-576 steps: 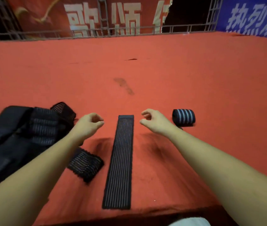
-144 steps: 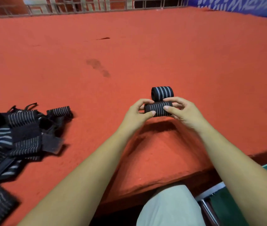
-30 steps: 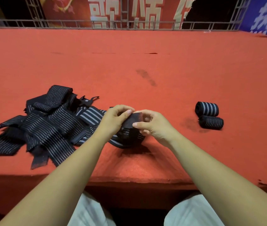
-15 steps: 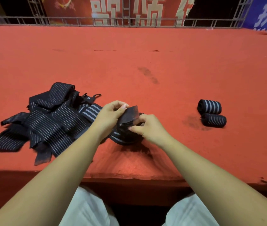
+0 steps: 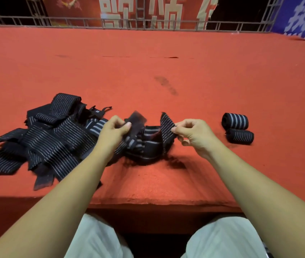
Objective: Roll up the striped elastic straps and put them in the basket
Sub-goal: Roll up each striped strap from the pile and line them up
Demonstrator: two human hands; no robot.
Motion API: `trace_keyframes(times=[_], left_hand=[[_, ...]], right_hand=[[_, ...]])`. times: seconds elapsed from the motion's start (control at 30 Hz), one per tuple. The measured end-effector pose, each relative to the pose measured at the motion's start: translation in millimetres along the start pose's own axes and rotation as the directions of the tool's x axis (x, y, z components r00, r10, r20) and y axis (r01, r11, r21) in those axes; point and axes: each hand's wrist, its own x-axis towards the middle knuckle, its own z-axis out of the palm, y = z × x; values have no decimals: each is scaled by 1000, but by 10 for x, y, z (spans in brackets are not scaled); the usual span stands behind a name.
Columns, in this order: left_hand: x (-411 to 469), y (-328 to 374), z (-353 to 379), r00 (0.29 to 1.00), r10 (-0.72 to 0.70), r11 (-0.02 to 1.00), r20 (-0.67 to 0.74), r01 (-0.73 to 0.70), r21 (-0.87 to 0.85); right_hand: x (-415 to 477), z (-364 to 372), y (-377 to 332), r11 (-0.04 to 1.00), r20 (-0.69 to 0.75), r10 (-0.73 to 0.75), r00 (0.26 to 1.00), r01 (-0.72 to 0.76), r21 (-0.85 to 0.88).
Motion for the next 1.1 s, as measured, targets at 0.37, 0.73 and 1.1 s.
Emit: trace_keyframes(times=[0.37,0.73,1.1], left_hand=[[-4,239,351,959,227,929,171,-266,258],[-101,-512,708,940,39,823,339,-222,523],[-192,-448,800,975,184,873,121,-219,436]], right_hand=[[-42,-174,-263,999,9,-34,999,33,32],[-16,-402,-230,995,-127,-7,992,19,99],[78,-378,-143,999,-206,-26,978,33,26]])
